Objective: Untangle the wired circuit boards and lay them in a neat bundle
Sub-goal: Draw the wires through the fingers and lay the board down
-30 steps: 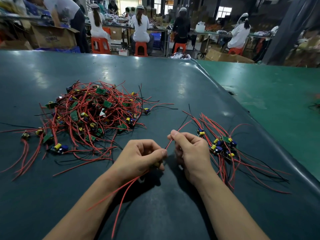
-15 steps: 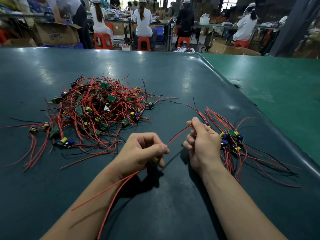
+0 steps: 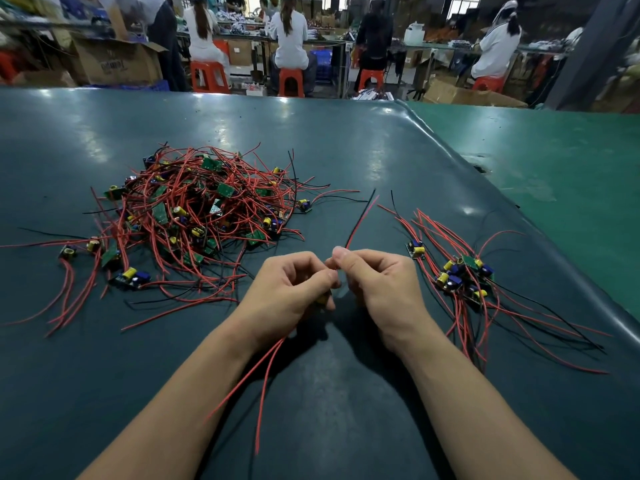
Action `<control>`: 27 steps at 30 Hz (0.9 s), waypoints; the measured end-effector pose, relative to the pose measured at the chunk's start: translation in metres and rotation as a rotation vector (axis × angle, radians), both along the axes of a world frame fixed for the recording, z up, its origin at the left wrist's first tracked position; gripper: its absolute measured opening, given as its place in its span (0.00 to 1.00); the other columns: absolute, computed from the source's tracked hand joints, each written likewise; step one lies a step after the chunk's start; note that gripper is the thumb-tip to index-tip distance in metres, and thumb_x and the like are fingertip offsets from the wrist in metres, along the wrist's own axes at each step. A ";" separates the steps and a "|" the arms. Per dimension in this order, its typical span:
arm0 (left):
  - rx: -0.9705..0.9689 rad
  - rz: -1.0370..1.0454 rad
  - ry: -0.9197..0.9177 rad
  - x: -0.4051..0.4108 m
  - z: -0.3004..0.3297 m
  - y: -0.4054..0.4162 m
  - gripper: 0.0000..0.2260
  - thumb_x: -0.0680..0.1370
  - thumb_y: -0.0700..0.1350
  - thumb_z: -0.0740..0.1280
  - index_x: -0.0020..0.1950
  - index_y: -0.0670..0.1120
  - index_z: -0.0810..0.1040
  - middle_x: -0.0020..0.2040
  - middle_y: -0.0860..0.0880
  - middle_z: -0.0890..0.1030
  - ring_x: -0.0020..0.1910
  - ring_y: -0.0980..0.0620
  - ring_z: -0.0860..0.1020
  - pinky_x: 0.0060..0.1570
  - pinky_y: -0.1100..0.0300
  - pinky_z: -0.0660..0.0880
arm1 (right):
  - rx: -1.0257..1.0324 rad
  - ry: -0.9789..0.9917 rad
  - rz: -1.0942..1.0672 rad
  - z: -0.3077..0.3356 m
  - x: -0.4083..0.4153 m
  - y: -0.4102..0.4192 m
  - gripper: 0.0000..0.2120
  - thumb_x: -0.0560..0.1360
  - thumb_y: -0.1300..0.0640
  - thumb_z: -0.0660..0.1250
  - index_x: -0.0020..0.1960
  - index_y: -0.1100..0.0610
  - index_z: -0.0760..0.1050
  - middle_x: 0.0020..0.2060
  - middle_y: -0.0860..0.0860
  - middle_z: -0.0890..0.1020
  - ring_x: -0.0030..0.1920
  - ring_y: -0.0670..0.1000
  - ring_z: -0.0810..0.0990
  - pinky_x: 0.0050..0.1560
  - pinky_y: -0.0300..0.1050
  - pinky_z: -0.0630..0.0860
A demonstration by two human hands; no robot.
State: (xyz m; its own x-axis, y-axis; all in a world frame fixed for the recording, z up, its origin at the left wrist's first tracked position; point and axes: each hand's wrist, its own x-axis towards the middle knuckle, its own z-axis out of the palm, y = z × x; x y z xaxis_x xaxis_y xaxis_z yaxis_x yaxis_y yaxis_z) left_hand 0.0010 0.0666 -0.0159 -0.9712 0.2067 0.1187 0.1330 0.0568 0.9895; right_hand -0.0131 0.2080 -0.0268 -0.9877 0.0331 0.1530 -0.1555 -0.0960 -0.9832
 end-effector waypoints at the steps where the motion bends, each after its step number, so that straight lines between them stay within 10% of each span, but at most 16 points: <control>1: 0.007 -0.026 -0.007 0.001 0.000 -0.001 0.09 0.78 0.35 0.66 0.37 0.40 0.77 0.26 0.46 0.78 0.22 0.57 0.70 0.25 0.68 0.64 | -0.026 -0.020 -0.030 0.000 -0.001 0.000 0.11 0.76 0.57 0.70 0.35 0.57 0.84 0.19 0.44 0.67 0.20 0.42 0.61 0.22 0.33 0.59; 13: 0.110 -0.185 -0.111 0.001 0.003 -0.007 0.13 0.70 0.48 0.70 0.51 0.42 0.81 0.35 0.43 0.84 0.26 0.53 0.74 0.27 0.66 0.71 | -0.483 -0.116 -0.277 0.000 -0.017 0.014 0.14 0.79 0.57 0.67 0.35 0.58 0.79 0.24 0.47 0.69 0.19 0.43 0.61 0.19 0.33 0.58; 19: 0.188 -0.063 -0.111 -0.001 -0.001 -0.004 0.16 0.68 0.45 0.71 0.51 0.42 0.69 0.36 0.43 0.84 0.27 0.50 0.75 0.28 0.60 0.73 | 0.060 -0.033 0.068 -0.004 -0.004 0.003 0.12 0.74 0.52 0.73 0.39 0.60 0.83 0.28 0.54 0.78 0.28 0.47 0.72 0.31 0.41 0.70; 27: 0.258 -0.316 -0.161 0.004 0.005 -0.010 0.11 0.72 0.37 0.69 0.48 0.41 0.68 0.37 0.38 0.81 0.32 0.50 0.81 0.33 0.63 0.75 | -0.318 -0.170 -0.183 0.006 -0.012 0.014 0.14 0.79 0.56 0.67 0.36 0.59 0.81 0.21 0.46 0.70 0.19 0.42 0.62 0.19 0.33 0.58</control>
State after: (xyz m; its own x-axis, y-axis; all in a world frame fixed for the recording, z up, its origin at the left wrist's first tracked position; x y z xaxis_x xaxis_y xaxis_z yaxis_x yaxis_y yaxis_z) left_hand 0.0052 0.0562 -0.0113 -0.8752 0.4802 0.0580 -0.0528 -0.2139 0.9754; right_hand -0.0255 0.2219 -0.0208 -0.9714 0.2303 -0.0578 -0.0364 -0.3850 -0.9222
